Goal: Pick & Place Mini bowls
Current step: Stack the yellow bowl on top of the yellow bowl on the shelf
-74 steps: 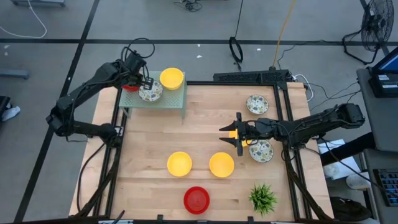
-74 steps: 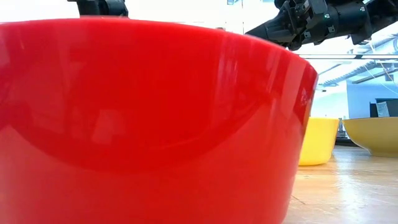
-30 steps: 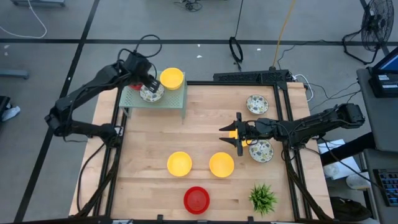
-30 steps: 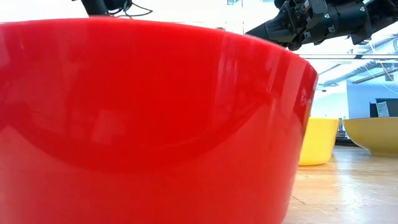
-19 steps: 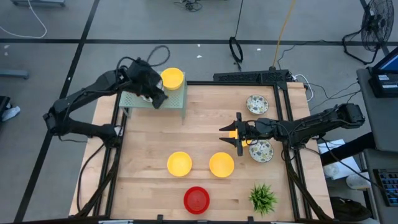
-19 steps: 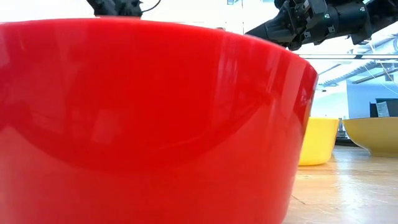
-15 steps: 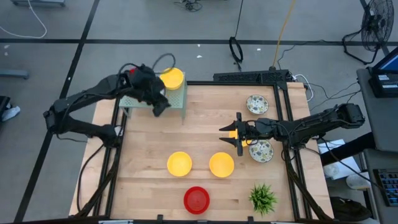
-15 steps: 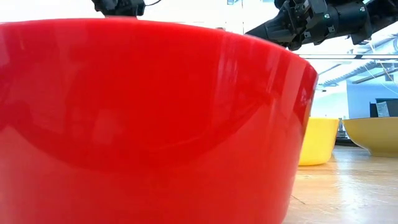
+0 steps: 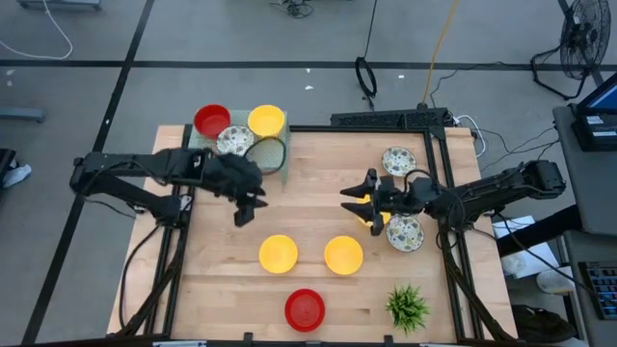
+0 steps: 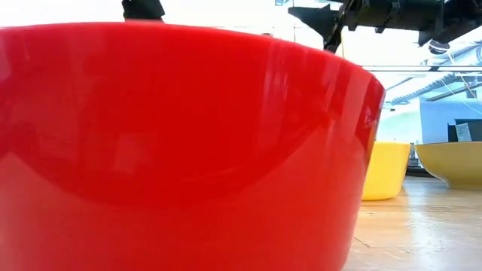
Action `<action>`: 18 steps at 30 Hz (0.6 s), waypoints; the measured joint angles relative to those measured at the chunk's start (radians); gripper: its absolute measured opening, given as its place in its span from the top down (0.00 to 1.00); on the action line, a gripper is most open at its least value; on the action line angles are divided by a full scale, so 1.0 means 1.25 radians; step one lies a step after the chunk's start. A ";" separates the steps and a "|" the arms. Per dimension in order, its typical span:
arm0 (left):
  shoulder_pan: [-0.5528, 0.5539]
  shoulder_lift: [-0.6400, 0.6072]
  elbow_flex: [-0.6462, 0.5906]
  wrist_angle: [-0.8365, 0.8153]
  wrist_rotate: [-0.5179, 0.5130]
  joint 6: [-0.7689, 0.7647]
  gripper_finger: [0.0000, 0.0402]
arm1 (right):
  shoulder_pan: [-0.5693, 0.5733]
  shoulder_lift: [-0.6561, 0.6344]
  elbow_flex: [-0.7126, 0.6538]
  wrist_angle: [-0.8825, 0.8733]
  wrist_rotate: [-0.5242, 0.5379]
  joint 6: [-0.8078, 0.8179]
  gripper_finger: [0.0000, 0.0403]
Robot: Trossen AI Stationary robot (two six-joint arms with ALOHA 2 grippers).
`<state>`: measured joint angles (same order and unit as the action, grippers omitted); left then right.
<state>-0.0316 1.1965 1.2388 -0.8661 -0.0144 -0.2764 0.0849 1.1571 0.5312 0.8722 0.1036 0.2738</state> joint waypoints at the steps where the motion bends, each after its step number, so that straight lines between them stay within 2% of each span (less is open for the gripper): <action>1: -0.021 0.000 0.000 0.000 -0.024 -0.013 0.62 | 0.000 0.001 0.000 0.002 0.000 0.001 0.58; 11: -0.196 0.000 0.000 0.001 -0.203 -0.139 0.62 | 0.000 0.000 0.000 0.076 0.002 -0.005 0.58; 14: -0.231 0.009 0.000 0.002 -0.238 -0.168 0.62 | 0.000 0.000 0.001 0.015 0.033 -0.005 0.58; 18: -0.268 0.033 0.000 0.003 -0.266 -0.202 0.62 | 0.000 0.001 0.030 -0.167 0.118 -0.023 0.58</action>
<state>-0.3664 1.2376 1.2388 -0.8623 -0.3470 -0.5290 0.0849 1.1584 0.5681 0.6633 0.2505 0.2451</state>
